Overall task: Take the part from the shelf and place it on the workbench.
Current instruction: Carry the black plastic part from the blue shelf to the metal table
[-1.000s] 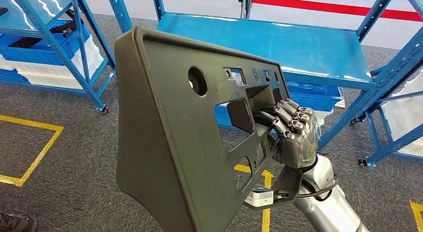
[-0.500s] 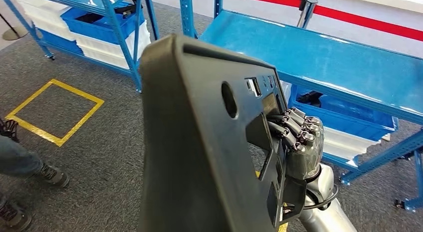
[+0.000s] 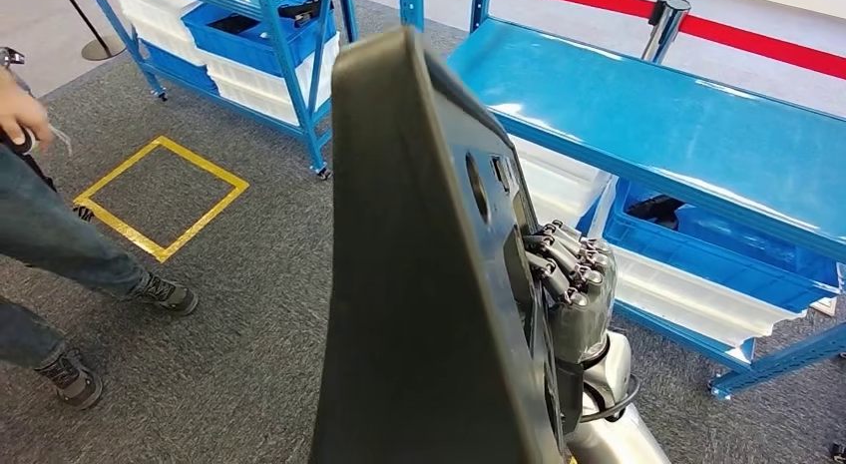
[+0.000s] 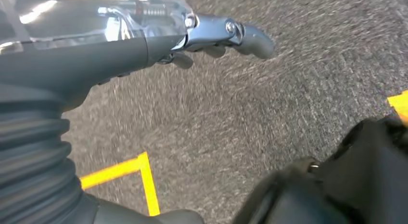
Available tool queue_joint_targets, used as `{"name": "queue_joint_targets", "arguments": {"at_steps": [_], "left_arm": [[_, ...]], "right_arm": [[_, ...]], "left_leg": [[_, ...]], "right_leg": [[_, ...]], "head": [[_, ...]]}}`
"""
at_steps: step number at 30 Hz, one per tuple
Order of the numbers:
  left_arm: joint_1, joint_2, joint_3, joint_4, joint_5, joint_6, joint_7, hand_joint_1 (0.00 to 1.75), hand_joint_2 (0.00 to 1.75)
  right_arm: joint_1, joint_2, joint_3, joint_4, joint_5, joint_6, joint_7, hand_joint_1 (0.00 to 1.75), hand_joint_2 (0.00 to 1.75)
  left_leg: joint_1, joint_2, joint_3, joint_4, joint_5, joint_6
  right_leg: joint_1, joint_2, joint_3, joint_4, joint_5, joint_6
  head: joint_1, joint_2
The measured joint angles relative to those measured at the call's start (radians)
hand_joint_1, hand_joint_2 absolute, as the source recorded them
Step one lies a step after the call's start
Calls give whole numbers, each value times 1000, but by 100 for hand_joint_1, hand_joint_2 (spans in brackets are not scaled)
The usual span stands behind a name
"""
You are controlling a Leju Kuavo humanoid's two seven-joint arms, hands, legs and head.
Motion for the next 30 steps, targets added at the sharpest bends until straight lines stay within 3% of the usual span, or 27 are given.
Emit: {"name": "queue_joint_targets", "arguments": {"at_steps": [2,3,5,7,9,11,12,13,15,17,19,20,21,23,25,27,28,29,30], "left_arm": [[0,3,0,0,-1,-5,7,0,175],[0,3,0,0,-3,-10,11,0,175],[3,3,0,2,-7,-24,18,0,175],[9,3,-1,4,-9,-39,12,0,175],[8,-4,-1,5,-10,-49,2,0,175],[2,-18,-4,5,-17,-56,0,0,175],[0,-25,-7,5,-21,-58,2,0,175],[-2,-29,-9,5,-23,-61,4,0,175],[-4,-35,-13,5,-24,-72,11,0,175],[-8,-40,-14,5,-22,-87,27,0,175],[-11,-43,-14,5,-21,-96,42,0,175],[-9,-43,-14,5,-21,-99,47,0,175],[-7,-43,-14,6,-21,-101,52,0,175],[-2,-42,-14,8,-22,-103,60,0,175],[-1,-42,-14,8,-17,-95,56,0,175],[-1,-42,-13,8,-3,-79,38,0,175],[0,-42,-13,8,3,-71,28,0,175],[0,-42,-12,8,6,-64,21,0,175],[1,-42,-11,8,8,-60,18,0,175]], "right_arm": [[0,4,-2,1,3,0,3,169,175],[-1,5,-3,1,6,0,7,169,175],[-2,4,-4,1,14,0,19,169,175],[-3,0,-4,1,21,0,39,169,175],[-6,-9,-4,1,34,0,65,169,175],[-10,-21,-2,4,51,0,91,169,175],[-14,-26,-1,7,57,0,102,169,175],[-19,-30,1,10,62,0,111,169,175],[-36,-38,5,16,73,0,136,169,175],[-57,-51,10,21,88,1,167,169,175],[-69,-68,14,24,98,2,191,169,175],[-72,-75,16,26,100,2,199,169,175],[-75,-82,17,27,102,2,204,169,175],[-86,-89,22,30,103,2,211,169,175],[-95,-95,29,34,102,1,217,169,175],[-99,-101,31,41,96,1,219,169,175],[-100,-103,32,44,90,0,218,169,175],[-102,-105,32,46,85,0,217,169,175],[-105,-106,33,49,82,0,215,169,175]], "left_leg": [[-4,37,51,-107,33,1],[-7,46,58,-126,35,4],[-13,28,50,-126,36,17],[-14,7,46,-128,41,31],[-12,-15,43,-130,47,42],[-15,-43,38,-130,51,50],[-16,-57,36,-130,53,52],[-17,-72,35,-130,55,53],[-18,-101,34,-129,59,52],[-18,-128,29,-127,64,45],[-14,-153,19,-128,72,33],[-12,-165,15,-131,77,26],[-11,-165,12,-132,80,20],[-16,-119,-3,-98,57,14],[-19,-57,-51,14,-5,12],[-16,-38,-100,132,-50,8],[-13,-34,-103,145,-48,6],[-9,-28,-84,116,-29,4],[-6,-14,-49,53,1,1]], "right_leg": [[6,-19,1,6,-5,9],[9,-27,1,7,-6,14],[10,-43,2,4,-5,22],[6,-27,-3,17,-22,31],[5,19,-39,96,-74,33],[8,45,-100,223,-127,30],[9,49,-120,263,-134,29],[11,51,-123,267,-122,27],[12,69,-76,169,-57,24],[10,121,-19,52,-14,19],[11,149,-1,11,-13,16],[12,139,1,7,-11,14],[10,126,2,4,-8,9],[3,98,7,-3,-2,-1],[3,69,8,-5,-1,-7],[5,37,8,-5,-2,-8],[5,21,8,-5,-3,-7],[4,7,9,-4,-4,-6],[3,-6,11,-3,-6,-3]], "head": [[-3,0],[-2,0],[2,0],[5,0],[11,0],[24,0],[31,0],[38,0],[47,0],[51,0],[50,0],[49,0],[49,0],[38,0],[21,0],[12,0],[9,0],[6,0],[4,0]]}}
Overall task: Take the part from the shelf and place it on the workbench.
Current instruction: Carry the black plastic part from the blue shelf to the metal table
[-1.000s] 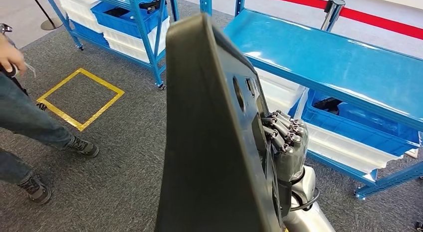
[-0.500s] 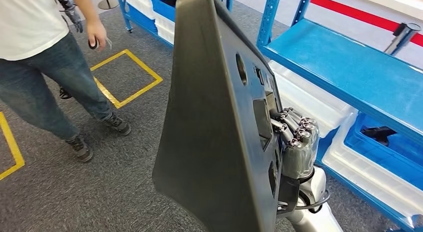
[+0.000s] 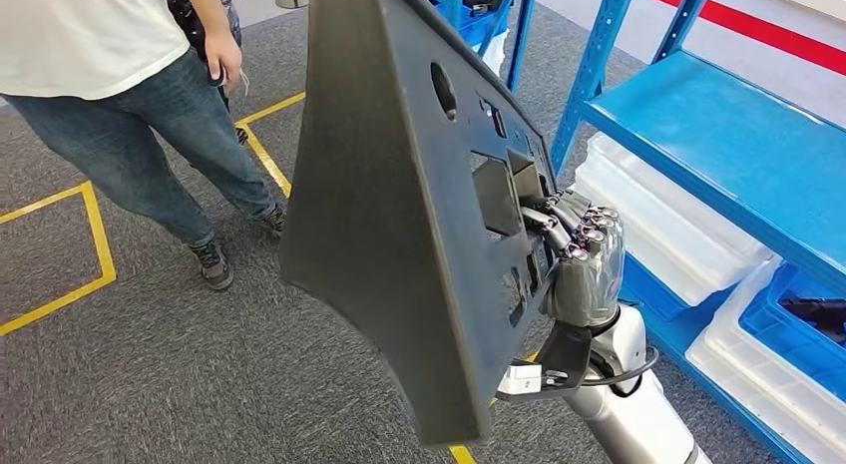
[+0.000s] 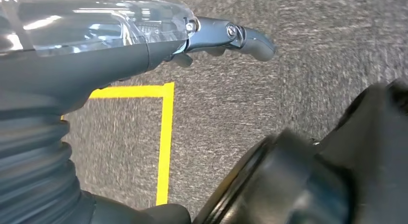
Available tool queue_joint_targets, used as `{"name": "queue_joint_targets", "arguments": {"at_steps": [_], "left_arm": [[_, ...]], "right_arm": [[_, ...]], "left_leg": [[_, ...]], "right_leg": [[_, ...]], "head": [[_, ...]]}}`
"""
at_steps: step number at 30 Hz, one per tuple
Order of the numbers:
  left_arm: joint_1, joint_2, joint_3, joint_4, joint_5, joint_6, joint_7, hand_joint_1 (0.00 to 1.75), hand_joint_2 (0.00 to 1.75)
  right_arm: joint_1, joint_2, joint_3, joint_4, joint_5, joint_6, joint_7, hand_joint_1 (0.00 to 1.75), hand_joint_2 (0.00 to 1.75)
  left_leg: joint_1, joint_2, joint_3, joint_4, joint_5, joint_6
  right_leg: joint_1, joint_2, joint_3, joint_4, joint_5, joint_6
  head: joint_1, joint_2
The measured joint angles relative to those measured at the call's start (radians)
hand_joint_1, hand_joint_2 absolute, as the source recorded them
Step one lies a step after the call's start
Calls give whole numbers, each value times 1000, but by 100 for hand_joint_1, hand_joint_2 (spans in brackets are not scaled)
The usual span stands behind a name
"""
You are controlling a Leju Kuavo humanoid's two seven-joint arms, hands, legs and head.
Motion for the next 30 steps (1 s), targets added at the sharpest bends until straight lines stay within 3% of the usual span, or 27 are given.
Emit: {"name": "queue_joint_targets", "arguments": {"at_steps": [2,3,4,6,8,9,11,12,13,14,15,17,19,21,22,24,25,27,28,29,30], "left_arm": [[-1,-3,1,0,1,6,-1,0,175],[-2,-5,1,0,1,9,0,0,175],[-3,-7,1,0,0,11,0,0,175],[-3,-9,1,0,-5,15,1,0,175],[-3,-10,1,0,-10,19,-1,0,175],[-5,-11,1,0,-11,20,-1,0,175],[-8,-12,1,0,-11,21,1,0,175],[-8,-12,1,0,-12,20,3,0,175],[-8,-12,1,0,-13,20,4,0,175],[-8,-12,1,0,-13,19,5,0,175],[-8,-12,1,0,-14,19,6,0,175],[-9,-13,1,0,-15,19,7,0,175],[-10,-13,1,0,-16,19,12,0,175],[-7,-12,2,0,-17,20,18,0,175],[-4,-12,2,1,-18,20,22,0,175],[-1,-11,2,1,-22,24,34,0,175],[-1,-11,2,1,-24,27,40,0,175],[-2,-12,2,2,-28,31,46,0,175],[-2,-12,2,2,-30,33,47,0,175],[-2,-12,2,2,-31,36,47,0,175],[-2,-12,2,2,-32,42,46,0,175]], "right_arm": [[-7,-2,1,4,-4,0,-4,169,175],[-11,-3,1,5,-5,0,-7,169,175],[-13,-3,2,8,-6,0,-13,169,175],[-15,-1,4,12,-12,0,-29,169,175],[-14,1,5,15,-20,0,-47,169,175],[-14,2,4,15,-24,0,-54,169,175],[-8,5,2,18,-30,0,-66,169,175],[-4,7,0,20,-31,0,-72,169,175],[0,9,-2,22,-32,0,-77,169,175],[2,12,-3,24,-33,0,-80,169,175],[3,15,-4,25,-34,0,-82,169,175],[3,20,-7,26,-36,0,-89,169,175],[6,27,-13,27,-42,0,-98,169,175],[9,34,-19,27,-45,0,-107,169,175],[10,38,-22,28,-46,0,-110,169,175],[13,49,-26,27,-44,0,-113,169,175],[17,53,-28,27,-42,0,-114,169,175],[25,58,-33,28,-38,0,-115,169,175],[28,61,-34,28,-36,0,-115,169,175],[30,63,-35,28,-35,0,-116,169,175],[31,67,-36,28,-33,0,-117,169,175]], "left_leg": [[0,42,67,-127,40,-1],[-3,55,82,-161,46,3],[-8,56,83,-172,44,9],[-14,30,78,-175,48,26],[-14,7,77,-178,52,39],[-12,-4,77,-179,54,45],[-14,-30,75,-179,56,52],[-15,-45,74,-179,57,54],[-16,-61,73,-179,58,56],[-17,-76,73,-178,59,56],[-17,-91,74,-178,60,56],[-16,-119,72,-177,63,52],[-13,-144,64,-177,69,43],[-9,-163,57,-181,77,30],[-11,-152,55,-179,75,26],[-17,-91,34,-128,42,20],[-18,-54,10,-73,11,19],[-13,-24,-45,54,-44,15],[-9,-19,-58,87,-51,12],[-4,-15,-52,81,-39,9],[1,-6,-27,36,-14,5]], "right_leg": [[3,-19,3,4,-7,10],[6,-26,3,6,-9,14],[8,-34,3,6,-10,19],[6,-49,6,4,-13,28],[3,-22,-2,31,-38,35],[1,5,-21,72,-65,36],[3,47,-86,208,-125,34],[5,54,-116,265,-141,32],[6,58,-133,291,-138,30],[8,62,-130,276,-116,27],[9,71,-109,224,-80,24],[8,118,-50,90,-18,19],[9,151,-21,20,-2,16],[9,137,-18,12,-1,12],[7,125,-15,8,2,8],[1,97,-8,-1,7,-3],[3,83,-6,-2,7,-5],[5,51,-5,-1,5,-9],[5,36,-4,-1,4,-9],[4,22,-4,-1,2,-8],[3,9,-2,0,0,-5]], "head": [[-5,0],[-4,0],[-2,0],[4,0],[6,0],[11,0],[24,0],[31,0],[36,0],[40,0],[44,0],[49,0],[49,0],[47,0],[45,0],[33,0],[25,0],[12,0],[9,0],[6,0],[3,0]]}}
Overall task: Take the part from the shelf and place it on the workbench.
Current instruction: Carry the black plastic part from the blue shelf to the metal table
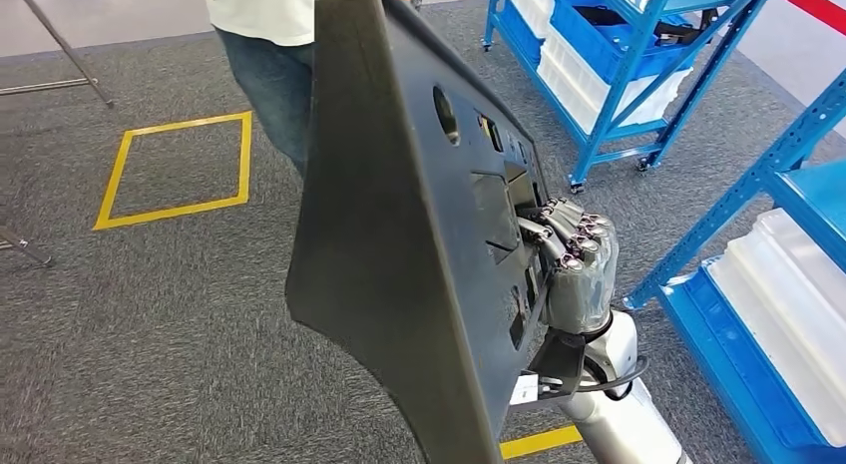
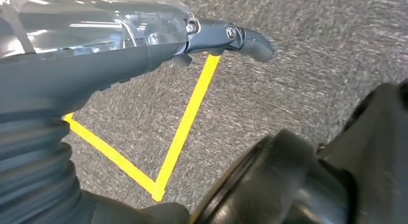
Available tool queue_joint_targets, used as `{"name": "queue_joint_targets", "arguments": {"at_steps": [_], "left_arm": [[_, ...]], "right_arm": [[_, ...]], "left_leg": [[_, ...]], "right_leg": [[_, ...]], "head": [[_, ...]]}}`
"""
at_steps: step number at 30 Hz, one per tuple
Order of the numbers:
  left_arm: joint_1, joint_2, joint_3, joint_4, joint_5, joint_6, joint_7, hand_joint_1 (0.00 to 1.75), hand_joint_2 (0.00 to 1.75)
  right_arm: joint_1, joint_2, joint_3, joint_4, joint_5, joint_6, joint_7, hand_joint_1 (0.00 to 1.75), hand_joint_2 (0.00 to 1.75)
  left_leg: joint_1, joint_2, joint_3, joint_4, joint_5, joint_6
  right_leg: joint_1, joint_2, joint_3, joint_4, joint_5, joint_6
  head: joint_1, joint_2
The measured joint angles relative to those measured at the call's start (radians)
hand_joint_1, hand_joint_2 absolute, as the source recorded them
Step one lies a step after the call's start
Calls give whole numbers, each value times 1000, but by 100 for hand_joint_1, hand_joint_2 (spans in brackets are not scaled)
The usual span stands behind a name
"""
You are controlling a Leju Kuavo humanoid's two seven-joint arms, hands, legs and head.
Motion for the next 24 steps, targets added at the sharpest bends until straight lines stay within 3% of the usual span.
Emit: {"name": "queue_joint_targets", "arguments": {"at_steps": [2,4,6,7,9,11,12,13,14,16,17,19,20,21,22,24], "left_arm": [[-1,0,0,0,-3,16,-2,0,175],[-5,0,0,0,-6,29,-5,0,175],[-7,0,0,0,-7,32,-8,0,175],[-7,0,0,0,-8,33,-8,0,175],[-8,0,0,-1,-7,37,-11,0,175],[-10,-2,0,-1,-3,42,-19,0,175],[-10,-3,0,-1,1,46,-23,0,175],[-10,-4,0,-1,4,49,-27,0,175],[-10,-5,0,-1,8,51,-31,0,175],[-9,-8,2,-1,20,52,-44,0,175],[-9,-11,5,-1,30,52,-55,0,175],[-10,-16,14,-1,51,52,-79,0,175],[-9,-18,19,-2,58,53,-89,0,175],[-8,-19,24,-2,63,54,-96,0,175],[-7,-21,29,-2,66,55,-100,0,175],[-8,-22,36,-2,69,58,-104,0,175]], "right_arm": [[2,6,-4,0,3,0,-4,169,175],[5,10,-9,-1,6,0,-6,169,175],[8,13,-12,-1,7,0,-6,169,175],[9,15,-12,-1,7,0,-6,169,175],[11,17,-15,-3,9,0,-7,169,175],[17,17,-21,-5,11,0,-6,169,175],[22,17,-24,-5,12,0,-6,169,175],[27,17,-26,-5,12,0,-5,169,175],[31,17,-27,-6,12,0,-4,169,175],[34,17,-28,-6,14,0,-3,169,175],[35,16,-29,-6,15,0,-2,169,175],[38,16,-30,-8,16,0,2,169,175],[40,15,-31,-9,17,0,4,169,175],[41,15,-32,-10,18,0,5,169,175],[40,15,-32,-10,18,0,6,169,175],[41,15,-32,-11,18,0,7,169,175]], "left_leg": [[3,41,71,-133,48,-8],[-3,67,103,-201,60,-4],[-10,48,100,-204,58,10],[-12,36,99,-205,59,17],[-12,13,99,-207,62,30],[-12,-11,98,-208,64,40],[-13,-26,97,-208,65,43],[-14,-41,96,-208,66,45],[-15,-57,96,-207,67,45],[-15,-88,97,-207,69,45],[-15,-102,96,-206,70,43],[-13,-128,91,-206,75,36],[-11,-139,88,-208,79,30],[-9,-152,85,-212,84,23],[-9,-150,83,-213,85,18],[-17,-98,68,-182,62,10]], "right_leg": [[1,-22,5,4,-8,11],[5,-41,8,9,-16,21],[5,-60,13,8,-19,28],[3,-57,15,9,-25,32],[-2,-16,-1,49,-57,38],[-1,34,-59,168,-116,37],[0,43,-94,234,-139,35],[2,47,-120,279,-146,33],[4,50,-129,287,-133,31],[6,69,-93,193,-64,24],[6,97,-64,126,-34,21],[6,141,-24,34,-5,19],[8,149,-19,22,-7,19],[9,139,-17,18,-5,18],[6,126,-15,14,-1,15],[-1,97,-10,6,5,6]], "head": [[-6,0],[-8,0],[-2,0],[1,0],[4,0],[15,0],[23,0],[30,0],[35,0],[43,0],[45,0],[47,0],[47,0],[47,0],[46,0],[34,0]]}}
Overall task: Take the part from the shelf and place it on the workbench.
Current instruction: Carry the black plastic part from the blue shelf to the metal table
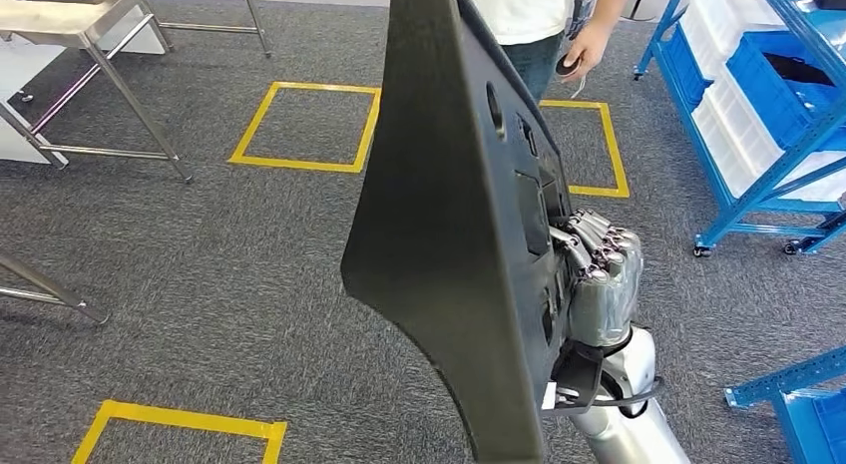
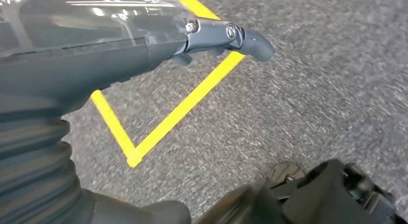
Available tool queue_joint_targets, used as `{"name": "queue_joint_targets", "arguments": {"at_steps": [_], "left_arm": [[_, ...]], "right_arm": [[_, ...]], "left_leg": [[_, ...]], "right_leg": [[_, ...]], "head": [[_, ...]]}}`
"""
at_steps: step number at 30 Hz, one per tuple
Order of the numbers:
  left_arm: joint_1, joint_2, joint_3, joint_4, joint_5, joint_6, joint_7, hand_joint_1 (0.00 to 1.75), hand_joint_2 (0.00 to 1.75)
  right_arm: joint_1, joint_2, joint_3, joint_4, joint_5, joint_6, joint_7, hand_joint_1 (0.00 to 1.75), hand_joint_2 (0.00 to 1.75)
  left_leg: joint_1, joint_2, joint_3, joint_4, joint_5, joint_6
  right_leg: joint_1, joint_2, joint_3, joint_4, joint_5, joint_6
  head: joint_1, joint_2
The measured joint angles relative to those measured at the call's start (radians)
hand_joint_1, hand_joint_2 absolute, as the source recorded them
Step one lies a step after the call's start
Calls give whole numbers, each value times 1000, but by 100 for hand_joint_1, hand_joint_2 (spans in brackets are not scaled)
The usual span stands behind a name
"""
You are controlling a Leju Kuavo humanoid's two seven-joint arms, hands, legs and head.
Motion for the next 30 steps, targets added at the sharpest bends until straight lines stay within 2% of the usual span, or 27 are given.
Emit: {"name": "queue_joint_targets", "arguments": {"at_steps": [1,2,3,4,5,6,7,8,9,10,11,13,14,15,17,18,19,20,21,22,24,25,26,27,28,29,30], "left_arm": [[-3,-1,3,0,1,1,-1,0,175],[-6,-1,5,-1,2,2,-2,0,175],[-10,-1,7,-1,2,2,-5,0,175],[-12,-1,8,-1,3,2,-7,0,175],[-14,-1,10,-1,2,2,-10,0,175],[-14,-1,12,-1,2,2,-10,0,175],[-14,0,14,-1,2,1,-10,0,175],[-14,0,16,-1,2,0,-8,0,175],[-15,0,17,-1,3,-3,-6,0,175],[-16,-1,18,-1,3,-7,-3,0,175],[-17,-2,19,-1,5,-12,0,0,175],[-17,-5,21,-1,9,-21,3,0,175],[-18,-6,22,-2,10,-24,4,0,175],[-19,-6,23,-2,11,-26,5,0,175],[-23,-6,25,-3,11,-28,8,0,175],[-24,-6,25,-3,10,-28,9,0,175],[-25,-6,25,-3,10,-28,10,0,175],[-25,-6,26,-3,9,-29,9,0,175],[-25,-6,26,-3,9,-29,9,0,175],[-26,-6,26,-3,8,-29,9,0,175],[-29,-7,27,-3,6,-28,10,0,175],[-30,-7,27,-3,6,-27,10,0,175],[-30,-7,27,-3,5,-27,11,0,175],[-30,-7,28,-3,6,-27,11,0,175],[-28,-7,29,-3,6,-27,10,0,175],[-25,-8,31,-3,7,-26,10,0,175],[-24,-8,32,-3,8,-26,9,0,175]], "right_arm": [[1,0,0,0,0,0,0,169,175],[3,0,0,-1,0,0,1,169,175],[4,0,0,-1,0,0,1,169,175],[6,0,0,-1,0,0,1,169,175],[7,0,0,-1,0,0,1,169,175],[8,0,0,-1,0,0,1,169,175],[9,0,0,-1,1,0,0,169,175],[9,1,0,-1,3,0,0,169,175],[10,1,-1,-1,4,0,0,169,175],[11,2,-3,-1,5,0,0,169,175],[12,2,-4,-1,7,0,0,169,175],[14,3,-7,-2,11,0,0,169,175],[14,3,-7,-3,13,0,0,169,175],[14,4,-7,-4,15,0,1,169,175],[16,4,-9,-5,15,0,2,169,175],[18,4,-10,-6,16,0,3,169,175],[21,4,-10,-6,16,0,4,169,175],[23,3,-10,-6,17,0,4,169,175],[24,3,-10,-6,19,0,6,169,175],[24,3,-10,-6,21,0,9,169,175],[21,3,-10,-8,25,0,17,169,175],[19,3,-10,-9,26,0,21,169,175],[19,3,-10,-10,27,0,24,169,175],[19,2,-10,-10,28,0,26,169,175],[18,2,-10,-11,29,0,27,169,175],[17,2,-10,-12,30,0,28,169,175],[18,2,-11,-13,30,0,28,169,175]], "left_leg": [[-3,37,-18,45,-29,-1],[-5,63,-42,107,-62,-3],[-4,72,-68,173,-92,-5],[-2,75,-84,220,-107,-7],[0,76,-86,235,-106,-10],[4,80,-68,208,-88,-13],[8,92,-35,149,-58,-16],[8,119,1,84,-35,-21],[7,144,29,27,-19,-20],[5,163,45,-8,-14,-17],[2,171,48,-20,-17,-11],[1,149,44,-24,-17,6],[2,137,44,-25,-17,13],[4,125,44,-26,-15,20],[7,101,44,-27,-13,30],[7,87,44,-27,-13,33],[6,71,44,-27,-12,35],[5,55,44,-27,-12,37],[5,38,45,-27,-11,37],[5,22,46,-27,-10,37],[5,-6,45,-25,-9,35],[6,-19,42,-25,-7,31],[7,-31,38,-25,-4,26],[8,-43,35,-27,0,19],[9,-54,32,-30,4,13],[7,-47,30,-28,2,8],[4,-26,25,-15,-9,3]], "right_leg": [[-3,-16,1,-3,1,-3],[-1,-32,2,-3,1,-6],[-1,-49,3,-3,0,-7],[-1,-65,3,-3,-1,-8],[-1,-80,4,-3,-3,-7],[-3,-94,5,-2,-4,-5],[-4,-106,8,-1,-7,-2],[-3,-116,10,0,-11,3],[-1,-126,12,4,-15,8],[3,-135,14,6,-19,13],[8,-144,16,6,-21,17],[11,-160,21,3,-25,20],[9,-148,21,8,-33,22],[7,-126,13,28,-49,24],[4,-70,-36,133,-105,26],[4,-58,-74,205,-133,25],[5,-53,-107,264,-148,25],[6,-51,-127,294,-145,23],[6,-48,-128,283,-122,21],[7,-40,-112,235,-85,18],[5,7,-56,102,-16,13],[4,30,-36,54,-1,13],[4,45,-25,27,3,14],[5,44,-21,18,0,14],[4,32,-19,15,0,13],[2,20,-17,12,2,10],[-1,7,-14,9,4,6]], "head": [[-8,0],[-15,0],[-21,0],[-25,0],[-28,0],[-32,0],[-35,0],[-38,0],[-43,0],[-45,0],[-44,0],[-36,0],[-32,0],[-28,0],[-15,0],[-8,0],[-2,0],[4,0],[8,0],[12,0],[19,0],[19,0],[19,0],[17,0],[16,0],[15,0],[9,0]]}}
